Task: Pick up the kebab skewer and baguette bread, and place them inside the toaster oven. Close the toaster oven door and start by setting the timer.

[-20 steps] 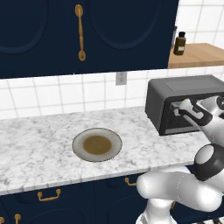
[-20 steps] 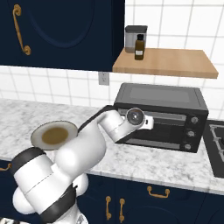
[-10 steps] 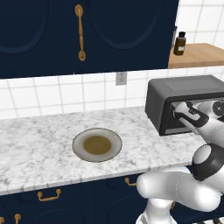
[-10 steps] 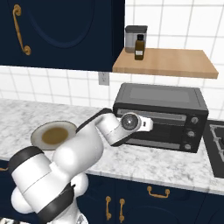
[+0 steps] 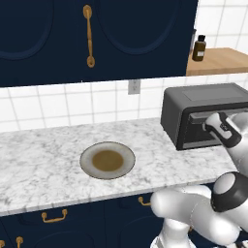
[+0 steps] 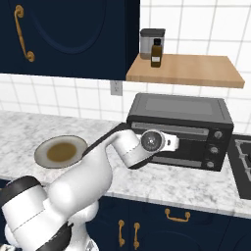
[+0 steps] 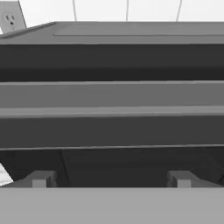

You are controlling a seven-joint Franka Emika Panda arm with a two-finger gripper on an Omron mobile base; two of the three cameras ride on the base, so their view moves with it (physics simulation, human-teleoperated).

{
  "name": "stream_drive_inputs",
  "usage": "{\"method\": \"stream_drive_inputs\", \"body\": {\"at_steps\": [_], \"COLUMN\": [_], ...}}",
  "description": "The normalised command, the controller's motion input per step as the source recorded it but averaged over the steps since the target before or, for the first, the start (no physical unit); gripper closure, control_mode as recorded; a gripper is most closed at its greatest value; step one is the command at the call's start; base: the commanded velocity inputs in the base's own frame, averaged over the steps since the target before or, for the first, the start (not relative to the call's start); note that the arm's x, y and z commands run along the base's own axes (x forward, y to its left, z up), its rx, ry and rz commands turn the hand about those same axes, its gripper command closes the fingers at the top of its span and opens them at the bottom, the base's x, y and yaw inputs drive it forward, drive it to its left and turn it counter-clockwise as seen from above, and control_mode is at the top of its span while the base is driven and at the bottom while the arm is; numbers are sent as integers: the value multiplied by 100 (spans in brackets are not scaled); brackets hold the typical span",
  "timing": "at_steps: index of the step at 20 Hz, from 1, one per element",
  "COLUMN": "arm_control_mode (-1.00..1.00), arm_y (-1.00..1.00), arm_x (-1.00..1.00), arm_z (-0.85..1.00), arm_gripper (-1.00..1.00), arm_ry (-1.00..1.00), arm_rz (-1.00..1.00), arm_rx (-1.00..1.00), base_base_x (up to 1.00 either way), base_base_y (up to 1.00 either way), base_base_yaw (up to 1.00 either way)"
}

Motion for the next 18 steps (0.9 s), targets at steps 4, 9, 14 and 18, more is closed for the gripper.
{"method": "stream_drive_inputs", "body": {"at_steps": [4,9,14,18], "arm_control_mode": [-100,-100,-100,-100], "arm_y": [-52,-64,-89,-84], "arm_x": [-58,-56,-30,0], "arm_z": [1,0,0,1], "arm_gripper": [-100,-100,-100,-100], "arm_ry": [0,-7,-15,-15], "arm_rz": [0,-4,-4,0], "arm_rx": [0,4,13,8], "base_base_x": [0,0,0,0], "base_base_y": [0,0,0,0], "base_base_yaw": [0,0,0,0]}}
